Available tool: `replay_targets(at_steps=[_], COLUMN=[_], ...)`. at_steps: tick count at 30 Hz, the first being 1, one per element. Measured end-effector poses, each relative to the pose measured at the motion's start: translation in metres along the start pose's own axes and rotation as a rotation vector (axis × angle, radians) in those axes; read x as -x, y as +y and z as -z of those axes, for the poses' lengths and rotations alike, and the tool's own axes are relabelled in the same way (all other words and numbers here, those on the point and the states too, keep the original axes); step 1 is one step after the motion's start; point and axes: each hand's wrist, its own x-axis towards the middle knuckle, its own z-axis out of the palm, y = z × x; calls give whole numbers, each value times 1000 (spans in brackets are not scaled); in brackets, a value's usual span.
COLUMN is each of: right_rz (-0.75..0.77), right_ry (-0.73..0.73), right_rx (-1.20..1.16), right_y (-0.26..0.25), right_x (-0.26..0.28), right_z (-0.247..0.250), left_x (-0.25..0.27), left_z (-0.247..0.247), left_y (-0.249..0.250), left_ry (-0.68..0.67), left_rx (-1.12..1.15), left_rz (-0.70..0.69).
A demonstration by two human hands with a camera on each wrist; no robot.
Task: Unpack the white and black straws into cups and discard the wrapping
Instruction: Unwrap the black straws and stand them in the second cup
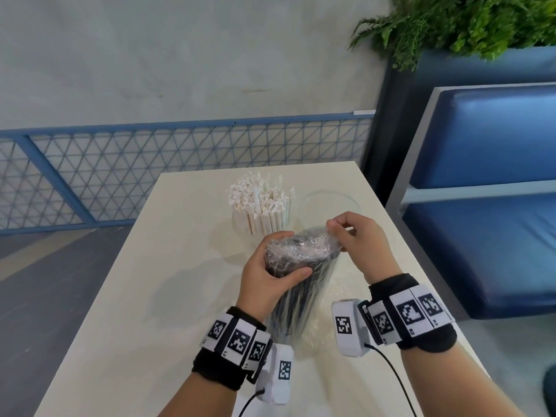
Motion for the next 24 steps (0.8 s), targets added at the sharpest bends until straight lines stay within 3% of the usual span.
replay_targets(at_steps=[3,6,9,18,21,24], right_rz=[4,-14,14,187,163,96], right_ry=[13,-148,-274,-307,-269,-377], right_rx=[-142,-200,-286,-233,-368,-623], right_y=[-4,-4,2,-5,-1,1], right_x=[5,17,27,33,28,25], right_z=[4,5,-6,22,30,36], left_x=[2,6,12,13,0,-17], left_z=[-2,-10,-22,-32,-24,-13], left_y=[4,15,20,30,31,19], left_ry=[37,26,-103,-455,-536,-466], left_rx=[31,25,-60,-466,-394,-213], left_rz=[-7,-74,-158,-280,-147,39])
